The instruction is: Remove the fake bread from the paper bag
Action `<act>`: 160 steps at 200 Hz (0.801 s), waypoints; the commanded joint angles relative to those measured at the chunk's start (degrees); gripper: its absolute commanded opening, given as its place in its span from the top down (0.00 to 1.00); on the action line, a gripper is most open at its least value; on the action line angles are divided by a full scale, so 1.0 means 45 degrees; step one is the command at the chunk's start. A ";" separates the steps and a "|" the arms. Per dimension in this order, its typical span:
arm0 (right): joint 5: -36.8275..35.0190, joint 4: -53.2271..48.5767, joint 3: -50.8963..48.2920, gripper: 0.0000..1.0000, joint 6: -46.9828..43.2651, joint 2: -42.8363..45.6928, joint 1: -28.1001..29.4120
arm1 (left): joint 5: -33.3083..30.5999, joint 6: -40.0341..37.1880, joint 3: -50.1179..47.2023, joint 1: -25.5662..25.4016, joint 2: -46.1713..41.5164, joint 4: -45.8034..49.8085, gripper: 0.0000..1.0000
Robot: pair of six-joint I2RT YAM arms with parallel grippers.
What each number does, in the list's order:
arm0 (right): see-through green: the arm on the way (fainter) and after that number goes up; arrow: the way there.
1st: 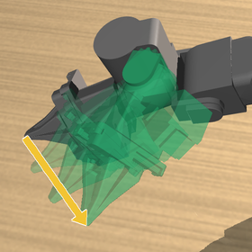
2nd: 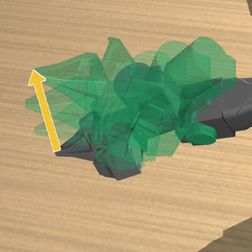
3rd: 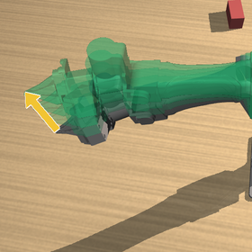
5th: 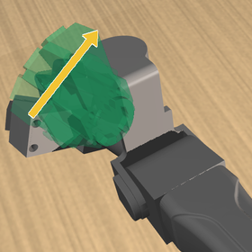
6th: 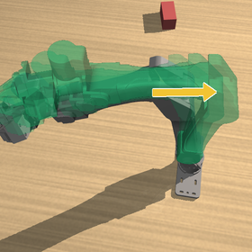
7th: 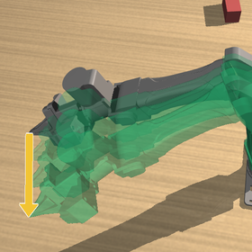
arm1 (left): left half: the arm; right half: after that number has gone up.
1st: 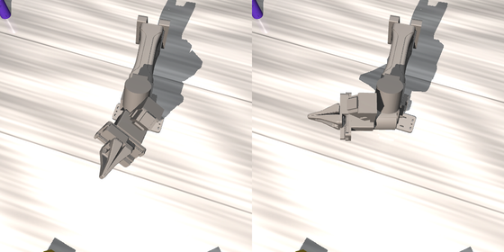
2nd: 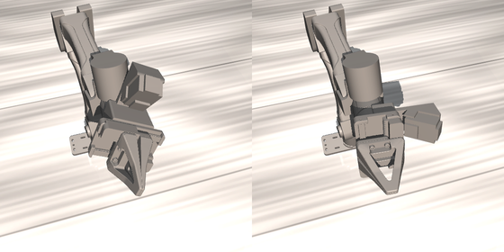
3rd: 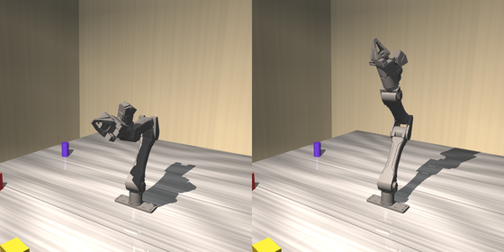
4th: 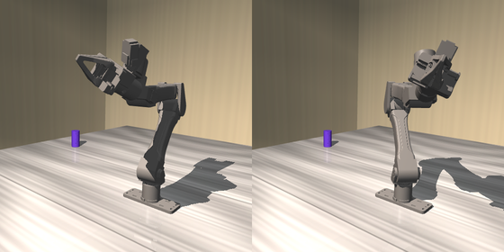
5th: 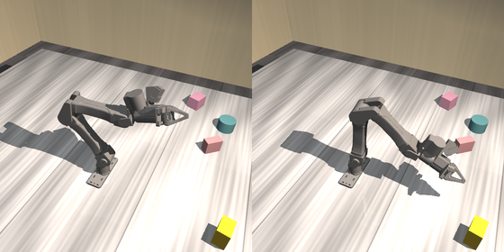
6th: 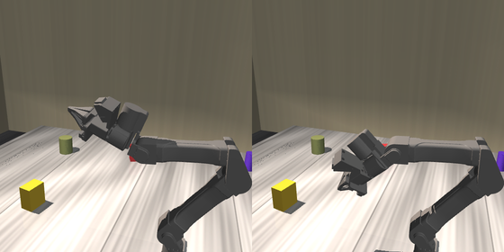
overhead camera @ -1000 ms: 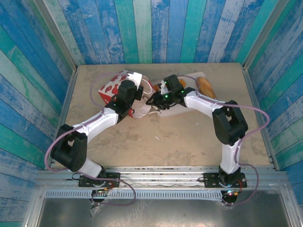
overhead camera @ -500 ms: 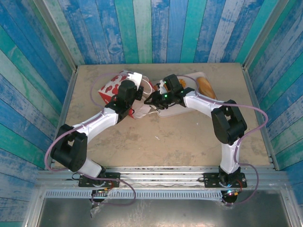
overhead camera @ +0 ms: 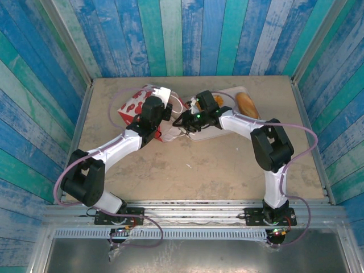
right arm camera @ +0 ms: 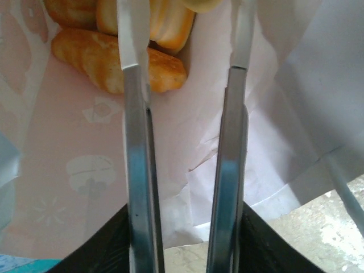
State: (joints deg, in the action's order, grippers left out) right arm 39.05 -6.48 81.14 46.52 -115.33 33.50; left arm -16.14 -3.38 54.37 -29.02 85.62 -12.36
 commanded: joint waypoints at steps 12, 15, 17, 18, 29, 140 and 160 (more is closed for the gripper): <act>0.0308 0.0346 0.0542 0.80 -0.0275 -0.0195 -0.0041 | 0.0376 0.0281 0.0224 0.0002 -0.0784 -0.0581 1.00; 0.0293 0.0346 0.0532 0.81 -0.0286 -0.0175 -0.0041 | 0.0366 0.0291 0.0223 0.0002 -0.0785 -0.0606 1.00; 0.0274 0.0346 0.0515 0.82 -0.0296 -0.0158 -0.0041 | 0.0350 0.0284 0.0218 0.0002 -0.0795 -0.0626 1.00; 0.0261 0.0346 0.0509 0.83 -0.0298 -0.0136 -0.0041 | 0.0347 0.0283 0.0220 0.0002 -0.0800 -0.0629 1.00; 0.0139 0.0346 0.0383 0.85 -0.0317 0.0010 -0.0017 | 0.0222 0.0316 0.0189 0.0002 -0.0843 -0.0649 1.00; -0.0092 0.1531 -0.1678 0.99 0.0764 0.1937 0.0096 | -0.1062 0.0926 0.0299 0.0005 -0.0289 -0.0900 1.00; 0.0143 0.2083 -0.2250 0.99 0.1239 0.2327 0.0096 | -0.1331 0.1107 0.0320 0.0002 -0.0153 -0.0913 1.00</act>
State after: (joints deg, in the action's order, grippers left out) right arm 37.89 -2.46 73.21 49.15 -108.77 33.76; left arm -19.05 -0.19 54.37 -28.97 85.62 -15.09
